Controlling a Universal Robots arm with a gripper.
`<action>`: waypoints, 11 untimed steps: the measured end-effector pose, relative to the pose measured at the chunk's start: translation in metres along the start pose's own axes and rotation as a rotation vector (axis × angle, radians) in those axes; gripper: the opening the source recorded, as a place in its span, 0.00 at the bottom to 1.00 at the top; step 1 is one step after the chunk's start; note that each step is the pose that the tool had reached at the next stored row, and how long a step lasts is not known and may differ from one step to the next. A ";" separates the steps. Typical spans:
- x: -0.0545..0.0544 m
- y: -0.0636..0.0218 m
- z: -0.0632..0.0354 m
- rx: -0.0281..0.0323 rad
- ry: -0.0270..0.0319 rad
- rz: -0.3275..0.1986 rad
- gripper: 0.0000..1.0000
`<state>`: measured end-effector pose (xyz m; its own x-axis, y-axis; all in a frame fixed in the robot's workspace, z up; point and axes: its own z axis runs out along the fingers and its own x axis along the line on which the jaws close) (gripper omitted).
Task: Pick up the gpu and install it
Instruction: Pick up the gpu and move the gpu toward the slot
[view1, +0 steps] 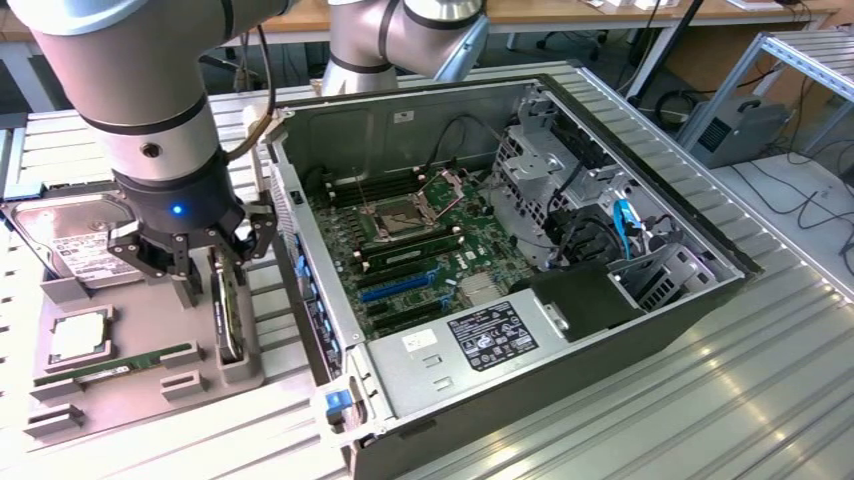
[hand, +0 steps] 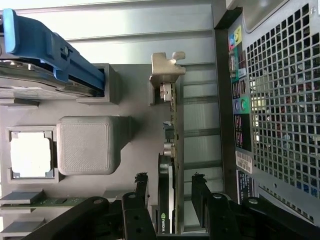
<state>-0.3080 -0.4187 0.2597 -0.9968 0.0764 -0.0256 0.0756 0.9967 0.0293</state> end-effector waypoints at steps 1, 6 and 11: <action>0.000 0.0000 0.0007 0.0000 0.0000 0.000 0.48; 0.000 0.0001 0.0040 0.0000 -0.0001 0.000 0.48; 0.001 0.0000 0.0063 0.0002 0.0003 0.000 0.48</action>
<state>-0.3083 -0.4185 0.2533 -0.9967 0.0766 -0.0253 0.0759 0.9967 0.0291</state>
